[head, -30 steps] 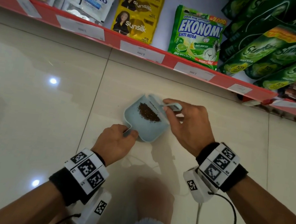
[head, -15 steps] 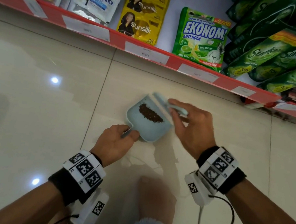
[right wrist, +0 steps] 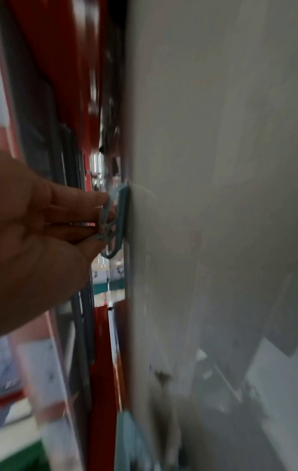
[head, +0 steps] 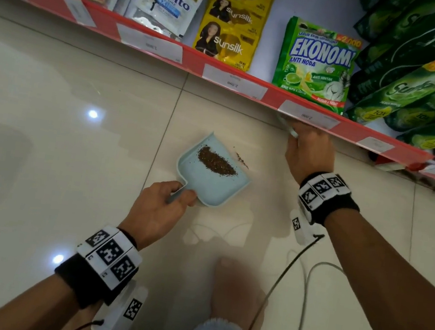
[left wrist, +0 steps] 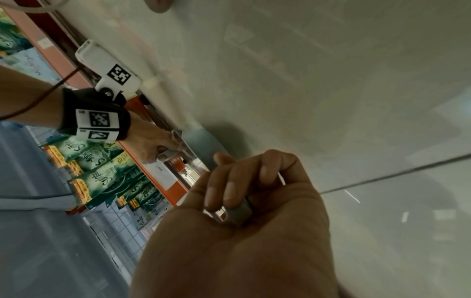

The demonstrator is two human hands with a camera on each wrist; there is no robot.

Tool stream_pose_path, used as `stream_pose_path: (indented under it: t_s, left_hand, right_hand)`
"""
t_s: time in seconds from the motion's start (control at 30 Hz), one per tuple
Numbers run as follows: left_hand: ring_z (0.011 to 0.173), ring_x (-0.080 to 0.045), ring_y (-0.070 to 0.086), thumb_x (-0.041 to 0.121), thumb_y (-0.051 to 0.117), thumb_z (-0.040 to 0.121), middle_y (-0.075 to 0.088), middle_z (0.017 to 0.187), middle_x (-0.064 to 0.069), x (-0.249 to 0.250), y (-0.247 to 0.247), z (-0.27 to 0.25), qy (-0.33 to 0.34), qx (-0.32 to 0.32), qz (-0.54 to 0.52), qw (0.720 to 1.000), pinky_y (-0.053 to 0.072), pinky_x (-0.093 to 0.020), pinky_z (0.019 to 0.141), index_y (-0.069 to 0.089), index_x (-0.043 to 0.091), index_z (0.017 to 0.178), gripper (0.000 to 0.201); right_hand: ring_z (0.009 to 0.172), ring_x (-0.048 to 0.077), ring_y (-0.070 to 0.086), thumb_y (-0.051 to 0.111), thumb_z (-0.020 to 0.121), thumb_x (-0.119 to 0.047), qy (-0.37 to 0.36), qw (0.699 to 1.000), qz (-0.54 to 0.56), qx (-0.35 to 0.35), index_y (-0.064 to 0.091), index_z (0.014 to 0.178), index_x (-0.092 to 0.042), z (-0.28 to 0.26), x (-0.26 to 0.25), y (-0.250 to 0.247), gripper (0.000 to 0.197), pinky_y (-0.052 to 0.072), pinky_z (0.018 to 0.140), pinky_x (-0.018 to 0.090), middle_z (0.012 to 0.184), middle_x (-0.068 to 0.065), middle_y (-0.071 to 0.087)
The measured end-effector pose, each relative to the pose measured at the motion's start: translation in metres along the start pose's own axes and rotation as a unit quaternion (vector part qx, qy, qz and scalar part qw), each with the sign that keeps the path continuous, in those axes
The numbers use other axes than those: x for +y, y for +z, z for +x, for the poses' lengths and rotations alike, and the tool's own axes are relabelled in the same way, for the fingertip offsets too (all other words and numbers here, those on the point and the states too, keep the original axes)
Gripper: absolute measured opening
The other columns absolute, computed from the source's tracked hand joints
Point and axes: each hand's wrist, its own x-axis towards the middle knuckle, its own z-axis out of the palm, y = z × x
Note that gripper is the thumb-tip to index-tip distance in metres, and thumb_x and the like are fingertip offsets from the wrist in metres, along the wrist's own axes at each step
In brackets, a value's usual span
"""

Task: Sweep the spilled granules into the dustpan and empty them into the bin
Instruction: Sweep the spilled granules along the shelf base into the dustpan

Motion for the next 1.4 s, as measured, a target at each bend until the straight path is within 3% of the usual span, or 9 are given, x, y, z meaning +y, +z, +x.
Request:
stream_pose_path:
  t_s: [0.2, 0.33, 0.47, 0.57, 0.83, 0.93, 1.03, 1.27, 1.4]
  left_hand:
    - [0.056, -0.013, 0.050, 0.042, 0.057, 0.087, 0.053, 0.044, 0.017, -0.005, -0.003, -0.002, 0.020, 0.008, 0.003, 1.000, 0.044, -0.030, 0.062, 0.067, 0.020, 0.071, 0.029]
    - [0.050, -0.008, 0.047, 0.040, 0.057, 0.089, 0.053, 0.045, 0.016, -0.007, -0.006, -0.003, 0.033, 0.012, 0.017, 0.999, 0.040, -0.027, 0.055, 0.067, 0.020, 0.074, 0.028]
    - [0.049, -0.010, 0.046, 0.050, 0.049, 0.077, 0.050, 0.044, 0.010, -0.005, -0.010, -0.007, 0.025, 0.014, 0.002, 1.000, 0.039, -0.027, 0.055, 0.068, 0.018, 0.074, 0.037]
    - [0.051, -0.012, 0.046, 0.049, 0.049, 0.077, 0.050, 0.048, 0.006, -0.007, -0.012, -0.011, 0.027, 0.020, 0.000, 0.999, 0.040, -0.028, 0.055, 0.068, 0.018, 0.074, 0.036]
    - [0.048, -0.009, 0.045, 0.047, 0.051, 0.080, 0.048, 0.045, 0.008, -0.013, -0.017, -0.017, 0.026, 0.032, -0.010, 0.999, 0.039, -0.026, 0.054, 0.067, 0.018, 0.072, 0.035]
    - [0.048, -0.009, 0.044, 0.036, 0.057, 0.091, 0.049, 0.044, 0.010, -0.012, -0.017, -0.015, 0.032, 0.034, -0.007, 0.999, 0.039, -0.027, 0.054, 0.067, 0.017, 0.073, 0.029]
    - [0.048, -0.009, 0.044, 0.034, 0.057, 0.093, 0.049, 0.042, 0.013, -0.010, -0.016, -0.013, 0.037, 0.025, 0.004, 0.999, 0.038, -0.027, 0.053, 0.067, 0.018, 0.072, 0.028]
    - [0.048, -0.011, 0.042, 0.047, 0.050, 0.077, 0.045, 0.041, 0.010, -0.011, -0.022, -0.019, 0.013, 0.028, -0.012, 0.999, 0.037, -0.028, 0.054, 0.066, 0.019, 0.070, 0.033]
    - [0.047, -0.008, 0.041, 0.043, 0.054, 0.083, 0.047, 0.041, 0.013, -0.013, -0.024, -0.018, 0.012, 0.033, -0.014, 0.999, 0.036, -0.027, 0.053, 0.066, 0.020, 0.069, 0.029]
  right_hand:
    - [0.078, 0.032, 0.072, 0.060, 0.090, -0.008, -0.133, 0.988, 0.075, -0.019, 0.071, 0.117, -0.016, -0.032, -0.019, -0.015, 0.030, 0.059, 0.075, 0.042, 0.102, 0.009, 0.077]
    - [0.071, 0.037, 0.070, 0.061, 0.086, -0.004, -0.103, 0.991, 0.041, 0.070, 0.070, 0.117, -0.015, -0.031, -0.007, -0.025, 0.034, 0.058, 0.063, 0.042, 0.092, 0.014, 0.076]
    - [0.091, 0.044, 0.066, 0.054, 0.087, -0.002, -0.030, 0.998, -0.057, 0.009, 0.062, 0.128, -0.014, -0.013, -0.009, -0.019, 0.044, 0.056, 0.075, 0.049, 0.105, 0.021, 0.071]
    - [0.088, 0.042, 0.066, 0.052, 0.088, -0.001, -0.016, 0.995, -0.069, -0.064, 0.055, 0.138, -0.019, -0.004, -0.020, -0.010, 0.053, 0.055, 0.078, 0.045, 0.101, 0.021, 0.072]
    - [0.062, 0.033, 0.068, 0.058, 0.085, -0.002, -0.118, 0.992, 0.036, -0.027, 0.071, 0.113, -0.017, -0.041, -0.028, -0.025, 0.034, 0.059, 0.066, 0.039, 0.081, 0.013, 0.076]
    - [0.074, 0.038, 0.068, 0.055, 0.084, 0.000, -0.065, 0.998, -0.017, 0.016, 0.066, 0.123, -0.017, -0.019, -0.020, -0.025, 0.044, 0.058, 0.068, 0.042, 0.089, 0.017, 0.074]
    - [0.096, 0.043, 0.065, 0.051, 0.087, -0.001, -0.044, 0.996, -0.069, -0.033, 0.055, 0.138, -0.022, 0.000, -0.027, -0.014, 0.055, 0.055, 0.079, 0.047, 0.110, 0.021, 0.070]
    - [0.079, 0.037, 0.070, 0.053, 0.091, -0.008, -0.136, 0.982, 0.010, -0.129, 0.065, 0.126, -0.022, -0.034, -0.041, -0.015, 0.040, 0.057, 0.075, 0.043, 0.102, 0.011, 0.076]
    - [0.077, 0.036, 0.071, 0.055, 0.090, -0.004, -0.135, 0.987, 0.039, -0.074, 0.067, 0.122, -0.016, -0.029, -0.037, -0.029, 0.036, 0.058, 0.071, 0.045, 0.100, 0.013, 0.076]
